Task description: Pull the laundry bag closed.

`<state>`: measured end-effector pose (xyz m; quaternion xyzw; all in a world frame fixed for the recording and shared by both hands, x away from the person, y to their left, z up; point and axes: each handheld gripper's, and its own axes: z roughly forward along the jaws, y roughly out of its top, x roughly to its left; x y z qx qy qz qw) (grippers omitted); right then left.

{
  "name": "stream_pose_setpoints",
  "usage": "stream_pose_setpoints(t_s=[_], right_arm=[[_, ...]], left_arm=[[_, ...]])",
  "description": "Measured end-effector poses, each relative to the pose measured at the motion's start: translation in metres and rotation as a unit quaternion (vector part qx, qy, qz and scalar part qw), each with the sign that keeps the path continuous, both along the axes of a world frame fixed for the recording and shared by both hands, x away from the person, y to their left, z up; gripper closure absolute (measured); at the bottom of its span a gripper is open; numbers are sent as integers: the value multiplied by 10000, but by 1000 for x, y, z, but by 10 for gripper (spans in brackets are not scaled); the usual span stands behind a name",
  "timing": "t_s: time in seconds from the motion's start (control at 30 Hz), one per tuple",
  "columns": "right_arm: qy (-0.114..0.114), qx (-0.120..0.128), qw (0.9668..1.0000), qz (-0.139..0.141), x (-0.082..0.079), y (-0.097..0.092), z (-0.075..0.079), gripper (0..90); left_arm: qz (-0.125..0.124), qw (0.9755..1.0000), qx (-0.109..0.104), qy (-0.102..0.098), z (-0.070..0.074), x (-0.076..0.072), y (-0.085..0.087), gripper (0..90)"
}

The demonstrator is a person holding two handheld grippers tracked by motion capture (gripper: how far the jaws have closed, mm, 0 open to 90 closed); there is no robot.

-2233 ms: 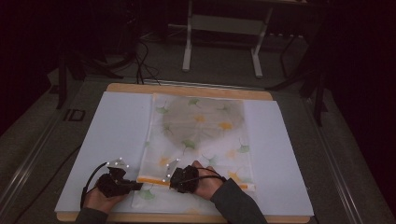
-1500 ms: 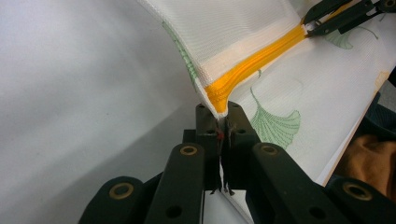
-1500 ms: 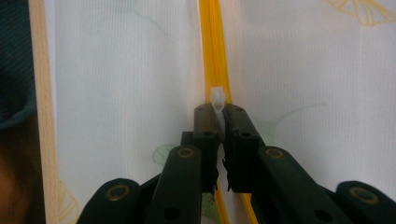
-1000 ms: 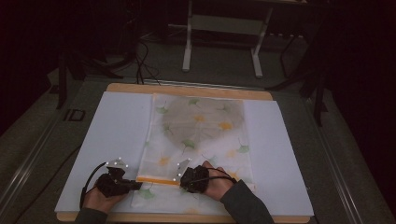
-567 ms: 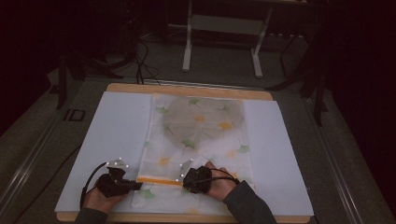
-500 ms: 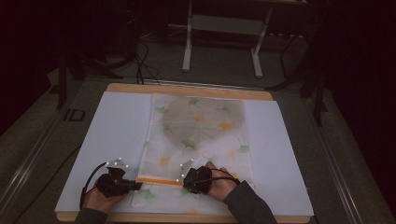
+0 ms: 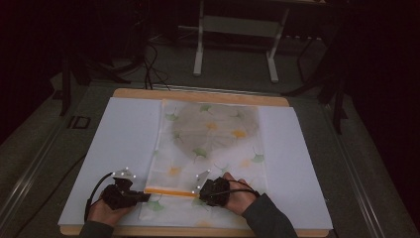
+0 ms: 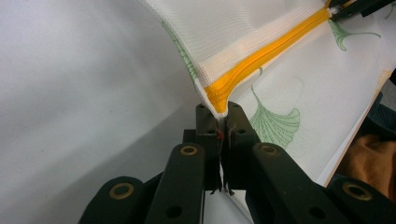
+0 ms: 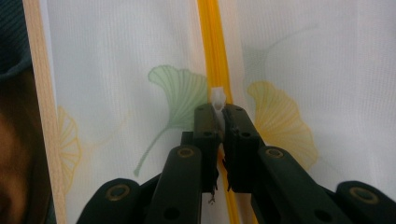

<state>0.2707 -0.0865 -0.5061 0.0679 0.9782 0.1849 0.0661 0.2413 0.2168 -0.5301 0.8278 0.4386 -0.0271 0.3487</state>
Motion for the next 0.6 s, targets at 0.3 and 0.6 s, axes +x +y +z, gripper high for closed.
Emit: stream_pose_setpoints(t_s=[0.3,0.6], right_arm=[[-22,1,10000,-25,-1,-6,1,848],[-36,-12,9999,-101,0,-12,1,849]], left_arm=[[-22,10000,14,-6,0,0,0,871],[-21,10000,26,-12,1,0,1,871]])
